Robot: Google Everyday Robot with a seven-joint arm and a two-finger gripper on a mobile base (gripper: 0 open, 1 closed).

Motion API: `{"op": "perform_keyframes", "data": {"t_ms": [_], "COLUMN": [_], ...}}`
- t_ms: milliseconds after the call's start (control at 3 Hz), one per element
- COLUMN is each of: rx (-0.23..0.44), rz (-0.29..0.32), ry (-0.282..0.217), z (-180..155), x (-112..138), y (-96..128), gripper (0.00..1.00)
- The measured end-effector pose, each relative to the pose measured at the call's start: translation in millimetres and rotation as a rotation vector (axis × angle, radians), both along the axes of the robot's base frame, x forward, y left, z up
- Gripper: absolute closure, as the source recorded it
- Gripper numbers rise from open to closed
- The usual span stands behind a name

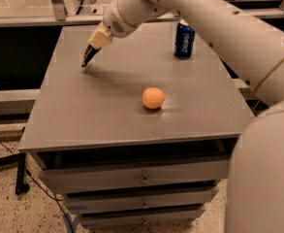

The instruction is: Move rxbar chocolate near orange

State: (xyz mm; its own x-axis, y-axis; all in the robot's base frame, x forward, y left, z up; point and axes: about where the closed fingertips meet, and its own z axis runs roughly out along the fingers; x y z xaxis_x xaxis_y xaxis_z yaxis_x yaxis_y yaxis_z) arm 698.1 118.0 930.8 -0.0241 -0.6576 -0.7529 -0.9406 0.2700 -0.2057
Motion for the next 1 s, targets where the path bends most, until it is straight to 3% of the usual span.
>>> {"op": "perform_keyframes", "data": {"t_ms": [333,667,1000], "rx": [0.006,0.043,0.042], "rz": [-0.03,-0.083,-0.082], "ry": [0.001,0.01,0.007], "z": [1,-3,-5], "x": [-33,-63,-58], "y": [-42,-101,-109], "gripper": [1.0,1.0,1.0]}}
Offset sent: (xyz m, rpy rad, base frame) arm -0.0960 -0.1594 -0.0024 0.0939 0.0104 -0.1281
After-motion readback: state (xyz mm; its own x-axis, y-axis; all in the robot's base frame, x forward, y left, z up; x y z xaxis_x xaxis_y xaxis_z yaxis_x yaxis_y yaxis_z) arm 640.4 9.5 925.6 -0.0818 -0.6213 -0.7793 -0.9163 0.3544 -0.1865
